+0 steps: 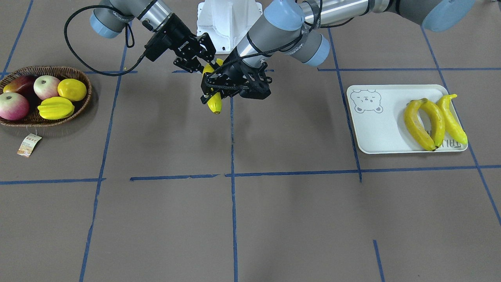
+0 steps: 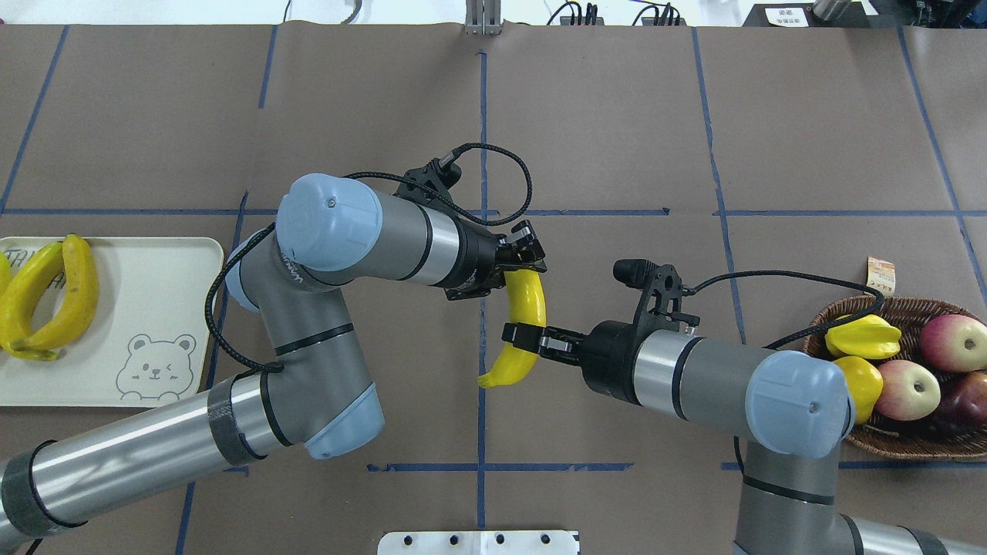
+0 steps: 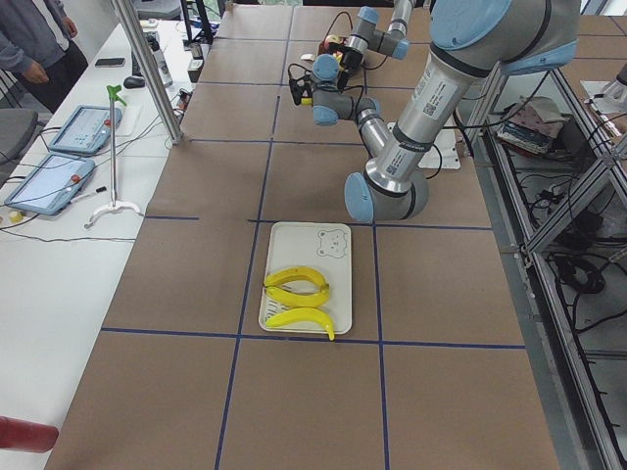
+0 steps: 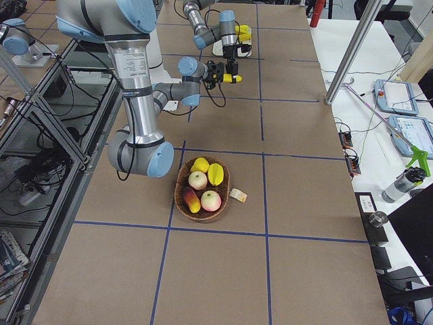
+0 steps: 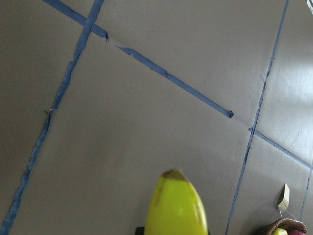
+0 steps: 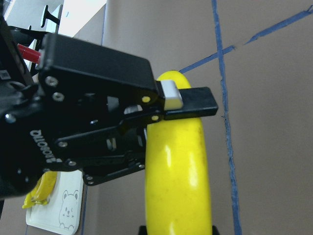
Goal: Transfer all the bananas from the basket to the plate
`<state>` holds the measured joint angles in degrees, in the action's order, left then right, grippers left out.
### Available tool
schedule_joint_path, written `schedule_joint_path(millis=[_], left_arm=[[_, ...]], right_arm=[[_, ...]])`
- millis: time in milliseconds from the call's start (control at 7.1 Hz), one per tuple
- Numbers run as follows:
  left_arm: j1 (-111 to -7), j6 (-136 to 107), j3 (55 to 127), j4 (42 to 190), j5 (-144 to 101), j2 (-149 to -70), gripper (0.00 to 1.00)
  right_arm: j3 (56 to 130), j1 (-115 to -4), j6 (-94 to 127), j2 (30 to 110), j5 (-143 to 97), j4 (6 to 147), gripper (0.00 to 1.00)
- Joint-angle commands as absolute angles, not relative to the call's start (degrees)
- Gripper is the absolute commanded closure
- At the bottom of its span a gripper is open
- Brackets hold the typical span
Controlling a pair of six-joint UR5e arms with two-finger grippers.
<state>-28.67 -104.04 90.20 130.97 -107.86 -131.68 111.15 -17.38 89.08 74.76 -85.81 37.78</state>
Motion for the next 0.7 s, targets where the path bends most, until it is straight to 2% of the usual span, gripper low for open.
schedule_joint_path(millis=[0,141,563], left_arm=[[-28.74,-103.89,90.53,130.87,-107.93,-131.4,1.0],[-28.83,-103.89,90.53,130.87,-108.02,-131.22,1.0],[-29.18,-103.54,90.61,130.87,-108.28,-129.83,1.0]], right_arm=[[111.27,-17.4,89.12,74.62,-85.78,38.4,0.13],[111.44,-17.58,89.12,74.62,-85.87,38.41,0.0],[111.88,-18.45,89.12,75.4,-86.74,38.5,0.0]])
